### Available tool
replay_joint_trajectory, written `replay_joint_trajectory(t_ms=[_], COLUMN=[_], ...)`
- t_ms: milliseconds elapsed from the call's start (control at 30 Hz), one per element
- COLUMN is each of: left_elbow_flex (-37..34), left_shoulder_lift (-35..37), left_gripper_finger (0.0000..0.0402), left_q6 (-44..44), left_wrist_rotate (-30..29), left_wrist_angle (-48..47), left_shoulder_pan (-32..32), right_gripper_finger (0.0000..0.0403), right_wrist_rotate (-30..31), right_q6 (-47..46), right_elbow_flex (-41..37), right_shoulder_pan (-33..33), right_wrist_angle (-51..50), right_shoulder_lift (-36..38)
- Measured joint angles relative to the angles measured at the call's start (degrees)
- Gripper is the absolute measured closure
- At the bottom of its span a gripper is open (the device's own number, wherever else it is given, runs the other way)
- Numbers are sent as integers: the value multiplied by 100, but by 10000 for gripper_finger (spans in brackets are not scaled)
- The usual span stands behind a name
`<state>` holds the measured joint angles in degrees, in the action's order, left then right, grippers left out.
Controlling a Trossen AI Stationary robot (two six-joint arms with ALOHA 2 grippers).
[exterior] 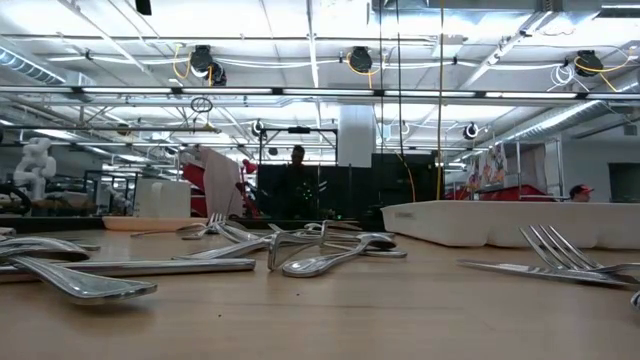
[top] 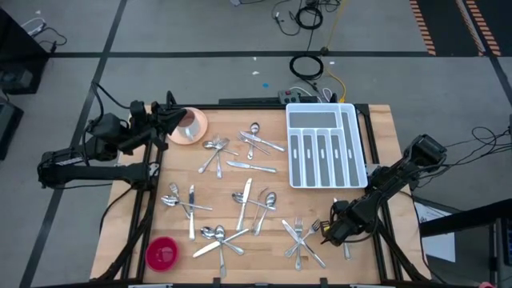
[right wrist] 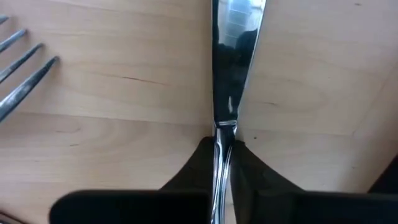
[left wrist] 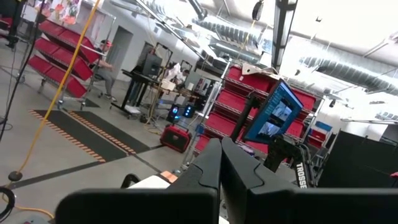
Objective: Sort silverware
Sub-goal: Put the silver knife into the white silverware tray
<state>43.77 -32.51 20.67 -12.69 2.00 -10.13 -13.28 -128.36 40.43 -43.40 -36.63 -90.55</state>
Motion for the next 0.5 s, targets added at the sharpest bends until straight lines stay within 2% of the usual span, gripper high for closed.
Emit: replay_joint_trajectory(t_ms=[267, 500], left_elbow_flex=[0, 0], left_shoulder_lift=[0, -13], left_gripper_finger=[395, 395], left_q6=[-4, -4], left_wrist_rotate=[0, 0], left_wrist_angle=[-11, -197], left_shoulder_pan=[2, 2], right_gripper_finger=[402, 403], right_wrist_rotate=[496, 701], right_q6=[97, 112], right_elbow_flex=[394, 714], right_shoulder_pan=[4, 11], right_wrist_angle=[-528, -467], right_shoulder_lift=[144, 163])
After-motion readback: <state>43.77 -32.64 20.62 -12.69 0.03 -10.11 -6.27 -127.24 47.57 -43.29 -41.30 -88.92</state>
